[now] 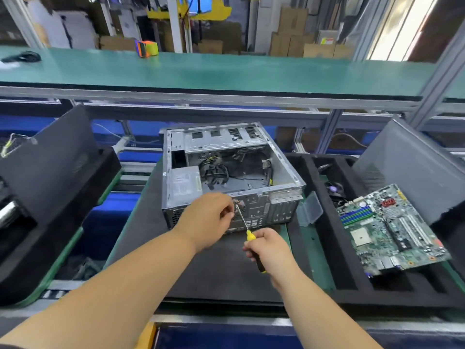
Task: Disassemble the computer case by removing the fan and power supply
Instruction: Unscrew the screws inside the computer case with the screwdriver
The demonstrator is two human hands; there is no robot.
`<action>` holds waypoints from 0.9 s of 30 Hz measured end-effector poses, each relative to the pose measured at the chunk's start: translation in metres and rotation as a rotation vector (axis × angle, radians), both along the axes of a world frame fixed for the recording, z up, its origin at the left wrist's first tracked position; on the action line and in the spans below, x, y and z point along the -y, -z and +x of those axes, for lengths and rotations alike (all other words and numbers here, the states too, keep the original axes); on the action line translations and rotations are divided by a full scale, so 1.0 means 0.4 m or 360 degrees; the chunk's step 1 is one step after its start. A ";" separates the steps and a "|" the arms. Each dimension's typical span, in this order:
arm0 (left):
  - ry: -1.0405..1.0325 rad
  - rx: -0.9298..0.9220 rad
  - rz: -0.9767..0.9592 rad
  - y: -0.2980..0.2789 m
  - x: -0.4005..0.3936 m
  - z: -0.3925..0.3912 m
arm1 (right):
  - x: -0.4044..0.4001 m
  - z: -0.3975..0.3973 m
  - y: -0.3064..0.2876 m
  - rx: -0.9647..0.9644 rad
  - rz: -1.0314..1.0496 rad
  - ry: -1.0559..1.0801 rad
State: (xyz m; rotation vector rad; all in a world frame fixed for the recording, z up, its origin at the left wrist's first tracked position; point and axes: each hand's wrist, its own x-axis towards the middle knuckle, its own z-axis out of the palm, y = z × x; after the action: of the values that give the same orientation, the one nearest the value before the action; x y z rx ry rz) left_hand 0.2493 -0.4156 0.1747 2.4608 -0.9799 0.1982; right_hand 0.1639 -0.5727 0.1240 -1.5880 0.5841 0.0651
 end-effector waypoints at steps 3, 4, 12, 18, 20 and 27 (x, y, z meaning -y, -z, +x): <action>-0.0091 0.0051 -0.0082 -0.008 -0.046 0.040 | -0.037 0.006 0.005 -0.0009 0.0001 0.0011; -0.0133 0.0071 -0.0106 -0.008 -0.057 0.056 | -0.045 0.007 0.007 -0.0021 0.0002 0.0014; -0.0022 -0.0302 0.0229 -0.018 -0.057 0.169 | -0.073 0.003 0.028 -0.0132 0.0041 0.0003; 0.0150 -0.0181 0.0620 -0.006 -0.043 0.193 | -0.089 0.012 0.049 -0.0184 0.0070 -0.0036; 0.0145 -0.0145 0.0692 -0.005 -0.041 0.195 | -0.095 0.015 0.054 -0.0202 0.0064 -0.0063; 0.0106 -0.0065 0.0691 0.001 -0.040 0.199 | -0.115 0.011 0.070 -0.0244 0.0098 -0.0122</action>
State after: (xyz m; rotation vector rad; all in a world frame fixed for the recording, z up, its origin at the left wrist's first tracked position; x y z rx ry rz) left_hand 0.3288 -0.3995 0.1741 2.7976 -1.1872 -0.0990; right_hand 0.1681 -0.5267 0.0959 -1.5537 0.6341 0.2617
